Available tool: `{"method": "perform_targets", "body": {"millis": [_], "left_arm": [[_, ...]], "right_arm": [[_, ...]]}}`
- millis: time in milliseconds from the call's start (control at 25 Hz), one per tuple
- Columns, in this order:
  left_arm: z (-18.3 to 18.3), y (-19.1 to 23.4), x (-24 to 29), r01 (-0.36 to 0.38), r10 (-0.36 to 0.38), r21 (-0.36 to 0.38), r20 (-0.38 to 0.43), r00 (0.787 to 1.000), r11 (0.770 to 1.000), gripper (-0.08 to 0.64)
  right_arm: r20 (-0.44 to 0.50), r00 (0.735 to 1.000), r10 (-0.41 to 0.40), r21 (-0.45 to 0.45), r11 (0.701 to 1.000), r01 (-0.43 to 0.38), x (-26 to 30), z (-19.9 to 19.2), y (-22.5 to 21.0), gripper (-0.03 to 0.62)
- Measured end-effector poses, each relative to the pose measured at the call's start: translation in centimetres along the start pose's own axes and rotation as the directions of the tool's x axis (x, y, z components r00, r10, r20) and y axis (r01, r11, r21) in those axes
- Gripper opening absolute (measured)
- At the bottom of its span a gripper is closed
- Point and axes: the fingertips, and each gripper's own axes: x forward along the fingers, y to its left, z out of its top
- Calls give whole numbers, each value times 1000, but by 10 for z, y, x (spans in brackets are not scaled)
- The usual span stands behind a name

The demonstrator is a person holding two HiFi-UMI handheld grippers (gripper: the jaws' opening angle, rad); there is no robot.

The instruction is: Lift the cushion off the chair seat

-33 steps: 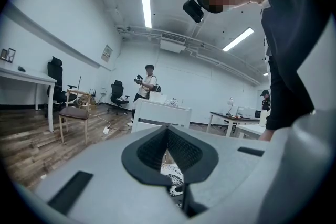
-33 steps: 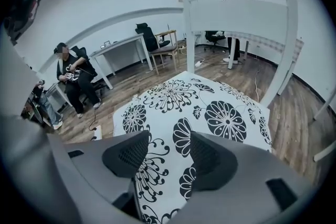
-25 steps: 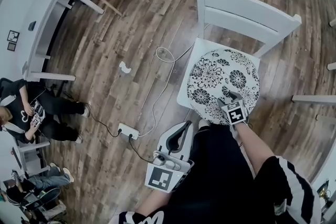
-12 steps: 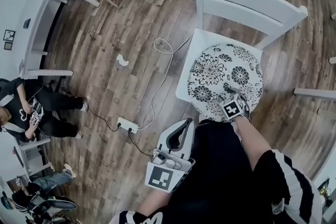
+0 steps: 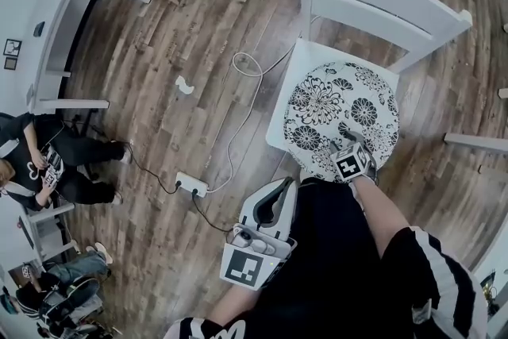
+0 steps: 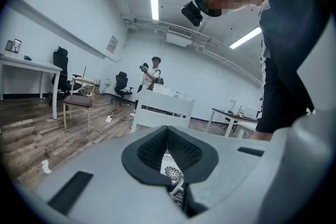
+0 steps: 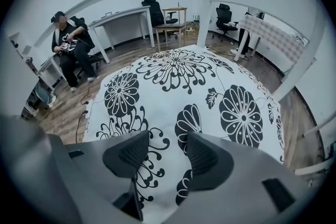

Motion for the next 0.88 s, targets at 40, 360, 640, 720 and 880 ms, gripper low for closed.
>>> {"method": "perform_targets", "body": {"millis": [40, 360, 640, 720, 880], "left_arm": [[0, 0, 1, -1, 1, 1, 0, 1000, 1000, 0], [2, -1, 7, 13, -13, 14, 2, 1000, 1000, 0], [11, -1, 10, 34, -35, 31, 10, 999, 999, 0], [14, -2, 10, 49, -49, 41, 12, 999, 998, 0], [21, -6, 13, 66, -67, 41, 25, 997, 997, 0]], "right_arm": [[-7, 1000, 4, -8, 1000, -5, 1, 0, 0, 236], [-41, 999, 26, -105, 994, -30, 0, -4, 1, 43], [-35, 999, 11, -93, 996, -14, -8, 2, -2, 37], [-9, 1000, 3, -87, 996, -4, -16, 8, -4, 37], [56, 998, -13, -53, 998, 16, -34, 25, -9, 35]]}}
